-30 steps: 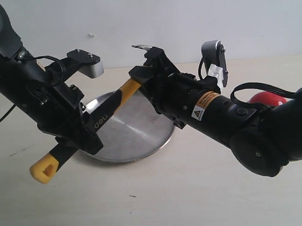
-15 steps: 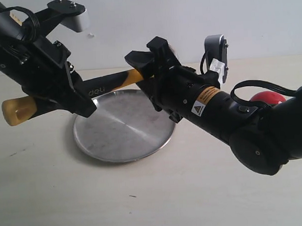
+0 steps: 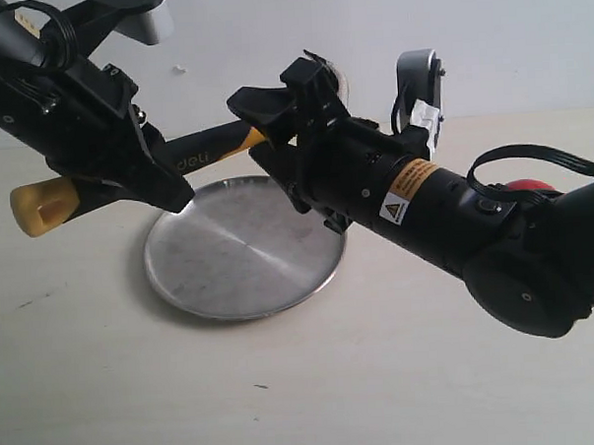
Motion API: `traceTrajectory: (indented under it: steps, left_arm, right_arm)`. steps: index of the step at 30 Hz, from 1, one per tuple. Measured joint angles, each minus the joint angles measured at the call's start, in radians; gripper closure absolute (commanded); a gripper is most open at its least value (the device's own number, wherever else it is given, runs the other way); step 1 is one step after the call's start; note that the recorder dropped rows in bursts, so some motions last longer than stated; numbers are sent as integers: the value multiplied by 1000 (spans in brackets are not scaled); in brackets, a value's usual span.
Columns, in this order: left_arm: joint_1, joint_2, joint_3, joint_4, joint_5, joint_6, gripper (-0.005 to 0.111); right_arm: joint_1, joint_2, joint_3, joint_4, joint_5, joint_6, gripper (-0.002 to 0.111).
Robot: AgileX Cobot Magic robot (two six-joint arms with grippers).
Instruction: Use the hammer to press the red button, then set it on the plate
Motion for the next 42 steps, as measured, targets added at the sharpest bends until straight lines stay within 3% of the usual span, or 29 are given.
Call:
traceTrajectory:
  steps: [7, 10, 15, 20, 25, 28, 34, 37, 42]
  left_arm:
    - [0, 2, 0, 5, -7, -33, 107]
    - [-2, 2, 0, 7, -23, -48, 107]
    - [-3, -2, 0, 7, -67, -83, 107]
    - [-36, -14, 0, 3, -125, -120, 107]
    - [-101, -14, 0, -16, -197, -130, 107]
    - [-134, -14, 0, -47, -263, -130, 107]
    - [-172, -14, 0, -72, -359, -136, 107]
    - [-186, -14, 0, -79, -375, -136, 107]
    - [-186, -14, 0, -83, -375, -138, 107]
  right_arm:
    - [0, -30, 77, -9, -27, -7, 58]
    - [0, -51, 148, -4, -49, -45, 73]
    - [0, -119, 288, -16, -70, -195, 109]
    - [0, -258, 437, 142, 16, -560, 108]
    - [0, -429, 532, 669, 245, -1200, 108]
    - [0, -509, 572, 960, 260, -1557, 108]
    - [0, -665, 689, 1164, 193, -1778, 108]
    - [2, -810, 693, 1257, 250, -2015, 108]
    - [4, -1112, 693, 1257, 380, -2165, 108]
